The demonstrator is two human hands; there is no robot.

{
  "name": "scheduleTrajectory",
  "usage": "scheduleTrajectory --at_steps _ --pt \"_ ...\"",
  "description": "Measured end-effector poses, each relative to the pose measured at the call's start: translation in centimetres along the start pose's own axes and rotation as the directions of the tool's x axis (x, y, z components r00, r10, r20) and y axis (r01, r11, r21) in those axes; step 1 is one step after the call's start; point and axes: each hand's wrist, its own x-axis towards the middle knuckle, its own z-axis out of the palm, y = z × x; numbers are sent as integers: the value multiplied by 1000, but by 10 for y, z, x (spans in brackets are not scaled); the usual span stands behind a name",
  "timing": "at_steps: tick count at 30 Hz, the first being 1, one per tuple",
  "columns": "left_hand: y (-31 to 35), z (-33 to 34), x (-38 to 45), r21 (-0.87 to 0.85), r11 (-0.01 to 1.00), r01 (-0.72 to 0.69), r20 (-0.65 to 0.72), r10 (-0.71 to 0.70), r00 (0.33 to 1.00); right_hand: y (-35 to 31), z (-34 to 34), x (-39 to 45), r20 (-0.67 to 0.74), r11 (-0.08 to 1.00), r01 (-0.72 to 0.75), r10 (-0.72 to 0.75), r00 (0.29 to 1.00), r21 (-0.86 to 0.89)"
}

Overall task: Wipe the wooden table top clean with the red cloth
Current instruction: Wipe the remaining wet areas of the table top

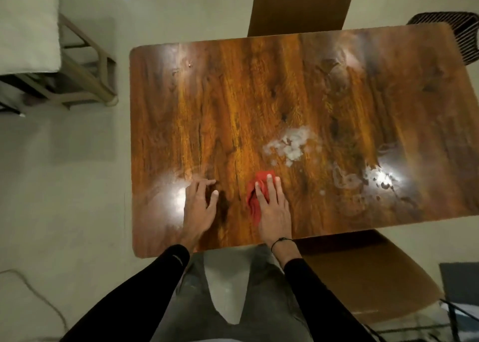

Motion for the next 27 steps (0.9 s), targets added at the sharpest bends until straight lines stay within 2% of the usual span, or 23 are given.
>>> scheduleTrajectory --at_steps 3,6,10,13,16,18,23,27 --pt "17 34 2 27 999 28 -105 -25 994 33 -4 8 -87 990 70 -80 993 -119" --pt "27 58 17 37 998 48 -207 -39 978 49 5 19 -107 959 264 -275 955 -107" --pt "42 81 62 74 997 -30 -247 47 968 45 21 40 -96 956 283 -289 952 -73" --pt "45 85 102 93 993 -69 -257 90 962 37 38 48 -68 873 471 -481 874 -129" --pt "31 83 123 213 972 -102 -290 162 943 32 43 66 -59 777 604 -621 781 -178" --pt "26 84 126 215 970 -111 -324 178 929 29 39 84 -78 762 615 -639 766 -202" --pt "32 80 127 32 995 -98 -419 103 902 27 33 105 -90 769 607 -631 770 -199" --pt "33 81 124 49 989 -139 -422 146 895 30 32 103 -128 791 588 -610 782 -170"
